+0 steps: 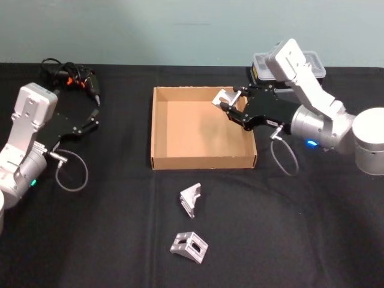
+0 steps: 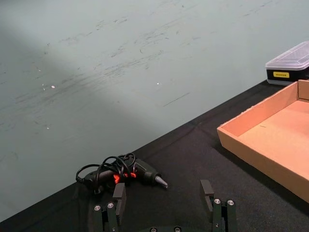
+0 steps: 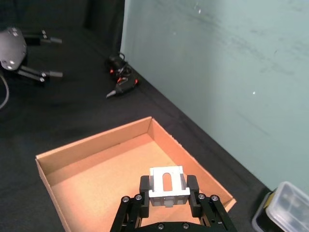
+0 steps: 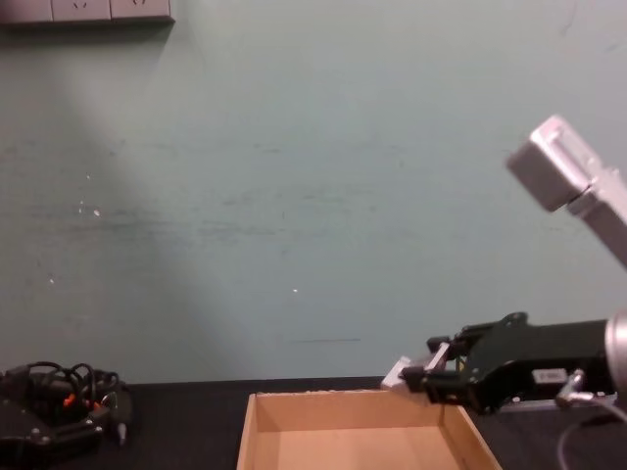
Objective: Use one hand to pick up the angle iron from the table and place it into the box.
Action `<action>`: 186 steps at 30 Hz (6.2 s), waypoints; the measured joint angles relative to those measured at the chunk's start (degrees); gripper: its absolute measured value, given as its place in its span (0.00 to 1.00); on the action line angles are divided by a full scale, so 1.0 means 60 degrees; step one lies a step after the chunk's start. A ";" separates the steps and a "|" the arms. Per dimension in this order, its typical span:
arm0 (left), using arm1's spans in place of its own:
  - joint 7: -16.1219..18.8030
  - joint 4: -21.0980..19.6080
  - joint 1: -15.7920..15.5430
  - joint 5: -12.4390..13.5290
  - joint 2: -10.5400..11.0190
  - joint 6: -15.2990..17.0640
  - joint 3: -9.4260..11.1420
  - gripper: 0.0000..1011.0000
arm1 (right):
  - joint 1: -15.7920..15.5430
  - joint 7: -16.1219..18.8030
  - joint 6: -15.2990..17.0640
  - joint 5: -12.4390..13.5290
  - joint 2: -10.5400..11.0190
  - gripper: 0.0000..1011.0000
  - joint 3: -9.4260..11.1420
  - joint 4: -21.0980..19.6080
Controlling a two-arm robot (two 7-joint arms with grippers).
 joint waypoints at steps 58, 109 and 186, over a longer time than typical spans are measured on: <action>0.0000 0.0000 0.0000 -0.0001 0.0000 0.0000 -0.0001 0.99 | -0.0263 0.0097 0.0168 -0.0347 -0.0314 0.99 0.0248 0.0389; 0.0000 0.0000 0.0000 0.0000 -0.0001 0.0000 0.0000 0.99 | -0.4721 0.0473 0.1639 0.2212 0.3071 0.99 0.0595 -0.5832; 0.0000 0.0000 0.0000 -0.0001 0.0000 0.0000 -0.0001 0.99 | -0.3502 0.0781 0.1821 0.0422 0.1414 0.54 -0.1228 -0.3648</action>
